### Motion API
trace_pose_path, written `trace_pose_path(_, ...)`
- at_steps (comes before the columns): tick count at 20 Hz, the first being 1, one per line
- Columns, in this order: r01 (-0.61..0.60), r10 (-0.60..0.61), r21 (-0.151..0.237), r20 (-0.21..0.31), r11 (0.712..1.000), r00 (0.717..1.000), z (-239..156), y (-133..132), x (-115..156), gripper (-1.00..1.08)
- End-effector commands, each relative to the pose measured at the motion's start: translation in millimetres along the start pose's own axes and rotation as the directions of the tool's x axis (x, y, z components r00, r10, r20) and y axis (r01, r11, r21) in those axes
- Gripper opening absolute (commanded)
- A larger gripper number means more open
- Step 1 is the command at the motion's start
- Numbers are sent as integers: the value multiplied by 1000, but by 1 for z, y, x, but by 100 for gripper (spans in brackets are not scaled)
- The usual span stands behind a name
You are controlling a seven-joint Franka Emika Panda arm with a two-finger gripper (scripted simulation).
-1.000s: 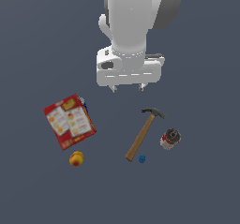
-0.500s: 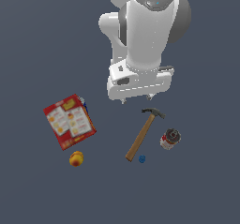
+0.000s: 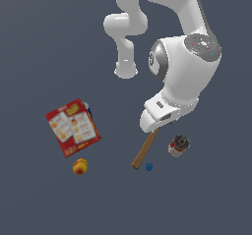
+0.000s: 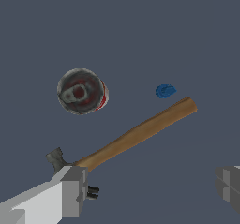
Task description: Pick up a designated object from a clutter of objects.
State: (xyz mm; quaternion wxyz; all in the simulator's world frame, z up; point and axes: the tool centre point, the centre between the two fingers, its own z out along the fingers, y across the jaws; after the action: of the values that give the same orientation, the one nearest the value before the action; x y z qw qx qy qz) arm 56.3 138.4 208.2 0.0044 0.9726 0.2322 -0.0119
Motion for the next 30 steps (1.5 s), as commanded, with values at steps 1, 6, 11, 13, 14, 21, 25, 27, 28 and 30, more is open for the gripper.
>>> trace_pose_path(1,73,-73,-4,-5,997,997,18,-17,18,100)
trace_pose_path(6,183,-183,-6,-14,983,983,48,-46,42,100)
trace_pose_path(11,254,-254,-5,-21,967,967,68,-66,57,100)
trace_pose_path(13,271,-271,-5,-23,963,962,73,-71,60,100)
trace_pose_path(14,278,-278,-5,-24,961,960,75,-73,61,100)
trace_pose_path(21,285,-285,-4,-23,958,958,80,-76,62,100)
trace_pose_path(25,287,-287,-4,-24,958,958,92,-77,62,100)
trace_pose_path(27,288,-288,-4,-24,958,957,103,-77,63,100)
trace_pose_path(28,288,-288,-4,-24,958,957,109,-77,63,100)
trace_pose_path(30,289,-289,-4,-25,957,957,118,-77,63,100)
